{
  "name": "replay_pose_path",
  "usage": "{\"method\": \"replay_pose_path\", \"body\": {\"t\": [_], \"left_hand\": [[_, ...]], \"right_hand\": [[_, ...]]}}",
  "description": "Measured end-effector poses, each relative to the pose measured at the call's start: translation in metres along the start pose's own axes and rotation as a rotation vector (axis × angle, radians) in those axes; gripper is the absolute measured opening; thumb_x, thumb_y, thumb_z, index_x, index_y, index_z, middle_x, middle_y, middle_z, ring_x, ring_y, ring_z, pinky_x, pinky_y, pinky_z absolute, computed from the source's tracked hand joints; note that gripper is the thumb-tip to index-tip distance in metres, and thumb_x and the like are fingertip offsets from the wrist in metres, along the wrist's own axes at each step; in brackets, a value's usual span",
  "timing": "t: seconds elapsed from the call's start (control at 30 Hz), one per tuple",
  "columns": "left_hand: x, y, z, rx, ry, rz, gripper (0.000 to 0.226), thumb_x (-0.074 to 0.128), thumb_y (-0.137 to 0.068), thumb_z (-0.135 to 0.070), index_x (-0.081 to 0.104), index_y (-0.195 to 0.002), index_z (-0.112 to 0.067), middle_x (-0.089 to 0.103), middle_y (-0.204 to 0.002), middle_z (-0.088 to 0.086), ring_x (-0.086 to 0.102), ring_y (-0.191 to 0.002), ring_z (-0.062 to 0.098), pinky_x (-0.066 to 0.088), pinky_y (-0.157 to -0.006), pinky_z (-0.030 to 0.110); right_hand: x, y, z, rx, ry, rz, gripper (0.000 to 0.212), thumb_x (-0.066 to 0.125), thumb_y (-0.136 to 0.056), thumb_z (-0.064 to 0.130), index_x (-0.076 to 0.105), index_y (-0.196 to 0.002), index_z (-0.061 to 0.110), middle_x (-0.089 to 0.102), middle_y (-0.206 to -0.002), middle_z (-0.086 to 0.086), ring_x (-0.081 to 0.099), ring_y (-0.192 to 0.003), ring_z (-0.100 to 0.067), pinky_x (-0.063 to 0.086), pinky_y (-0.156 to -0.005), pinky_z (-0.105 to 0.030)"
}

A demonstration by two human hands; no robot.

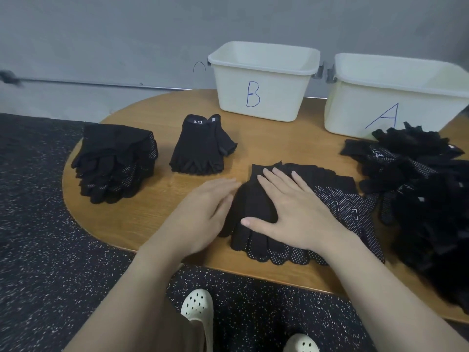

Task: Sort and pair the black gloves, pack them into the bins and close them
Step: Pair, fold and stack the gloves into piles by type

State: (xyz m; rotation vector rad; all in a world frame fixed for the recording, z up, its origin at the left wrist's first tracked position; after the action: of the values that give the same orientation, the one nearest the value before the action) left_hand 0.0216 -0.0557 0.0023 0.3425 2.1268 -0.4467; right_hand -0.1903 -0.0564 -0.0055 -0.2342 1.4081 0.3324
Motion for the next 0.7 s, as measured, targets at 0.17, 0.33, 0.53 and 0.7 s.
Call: {"method": "replay_pose_path", "body": {"t": [0.17,0.33,0.53,0.7], "left_hand": [[0.013,-0.038,0.005,0.042,0.029,0.003,0.039,0.052,-0.108,-0.017,0.059,-0.145,-0.023,0.058,-0.148,-0.008,0.043,-0.144,0.008,0.028,-0.121,0.023],[0.017,-0.05,0.013,0.012,0.06,-0.045,0.033,0.058,-0.105,-0.021,0.067,-0.136,-0.026,0.066,-0.134,-0.009,0.053,-0.128,0.005,0.042,-0.114,0.036],[0.024,-0.064,-0.003,-0.013,0.127,0.02,0.045,0.055,-0.107,-0.026,0.05,-0.152,-0.027,0.059,-0.143,-0.007,0.047,-0.134,0.008,0.037,-0.114,0.031],[0.028,-0.065,-0.004,0.012,0.134,0.007,0.032,0.064,-0.102,-0.03,0.067,-0.133,-0.024,0.065,-0.117,-0.013,0.053,-0.113,0.005,0.044,-0.104,0.029]], "right_hand": [[-0.009,0.016,0.018,-0.082,0.092,-0.051,0.099,0.011,-0.091,0.084,0.009,-0.165,0.019,0.004,-0.173,0.001,-0.005,-0.159,-0.013,-0.006,-0.129,-0.044],[0.008,0.049,0.052,-0.248,0.063,0.022,0.078,0.008,-0.104,0.066,0.008,-0.165,0.018,-0.001,-0.173,0.001,-0.011,-0.158,-0.013,-0.009,-0.128,-0.038],[0.01,0.068,0.056,-0.328,0.089,-0.016,0.065,0.023,-0.109,0.054,0.031,-0.161,0.015,0.023,-0.17,-0.002,0.015,-0.158,-0.017,0.009,-0.124,-0.041],[0.007,0.077,0.045,-0.344,0.019,0.008,0.066,0.021,-0.108,0.06,0.032,-0.161,0.022,0.021,-0.17,0.005,0.008,-0.158,-0.01,0.006,-0.126,-0.036]]}}
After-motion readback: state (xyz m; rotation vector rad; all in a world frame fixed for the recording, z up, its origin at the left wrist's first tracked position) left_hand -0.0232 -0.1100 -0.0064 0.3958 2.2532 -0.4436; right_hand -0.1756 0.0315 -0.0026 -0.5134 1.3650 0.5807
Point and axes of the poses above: each hand's wrist, its own y-axis away from the middle knuckle, its own x-axis out of the palm, z = x × y, the point moved 2 cm from there along -y, towards the middle knuckle
